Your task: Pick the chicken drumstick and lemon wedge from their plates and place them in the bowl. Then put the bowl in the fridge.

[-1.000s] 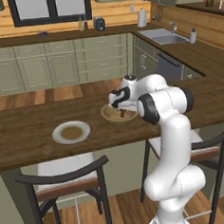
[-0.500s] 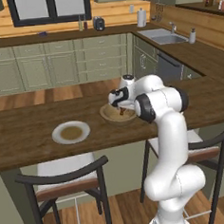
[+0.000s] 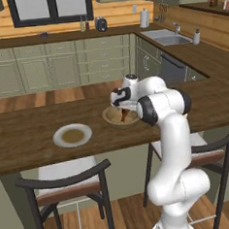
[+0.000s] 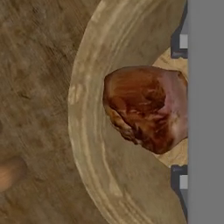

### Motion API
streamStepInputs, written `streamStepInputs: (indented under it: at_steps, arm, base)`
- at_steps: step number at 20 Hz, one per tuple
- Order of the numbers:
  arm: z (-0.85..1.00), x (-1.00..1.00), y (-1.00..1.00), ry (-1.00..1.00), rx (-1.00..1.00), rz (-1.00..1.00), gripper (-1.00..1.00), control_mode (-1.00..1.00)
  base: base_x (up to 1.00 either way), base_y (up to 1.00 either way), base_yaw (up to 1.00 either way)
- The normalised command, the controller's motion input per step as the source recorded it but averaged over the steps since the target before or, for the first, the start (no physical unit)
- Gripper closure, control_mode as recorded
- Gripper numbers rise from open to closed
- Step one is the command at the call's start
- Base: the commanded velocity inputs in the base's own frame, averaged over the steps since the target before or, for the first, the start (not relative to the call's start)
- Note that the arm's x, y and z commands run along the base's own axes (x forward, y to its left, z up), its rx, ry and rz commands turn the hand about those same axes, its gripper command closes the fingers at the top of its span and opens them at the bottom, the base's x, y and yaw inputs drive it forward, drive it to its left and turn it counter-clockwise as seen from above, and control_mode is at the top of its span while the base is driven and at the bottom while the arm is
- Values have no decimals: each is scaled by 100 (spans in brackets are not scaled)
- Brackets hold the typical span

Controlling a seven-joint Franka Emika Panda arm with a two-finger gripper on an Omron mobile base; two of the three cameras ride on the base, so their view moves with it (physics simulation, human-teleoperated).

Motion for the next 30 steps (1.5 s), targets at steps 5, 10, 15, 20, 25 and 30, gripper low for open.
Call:
streamStepInputs:
  at_steps: [5,10,15,20,25,30]
  arm:
    - [42,-29,-13,-1,4,0,-100,-100]
    - [42,-82,-75,-1,0,0,-100,-100]
    - [4,-44,-100,1,0,0,-100,-100]
    - [-2,2,-90,4,-2,11,-100,-100]
    - [0,2,-65,10,-13,30,-100,-100]
    - [-6,9,-35,19,-21,31,-100,-100]
  base:
    - [0,0,0]
    - [0,0,0]
    - [0,0,0]
    - [0,0,0]
    - [0,0,0]
    - [0,0,0]
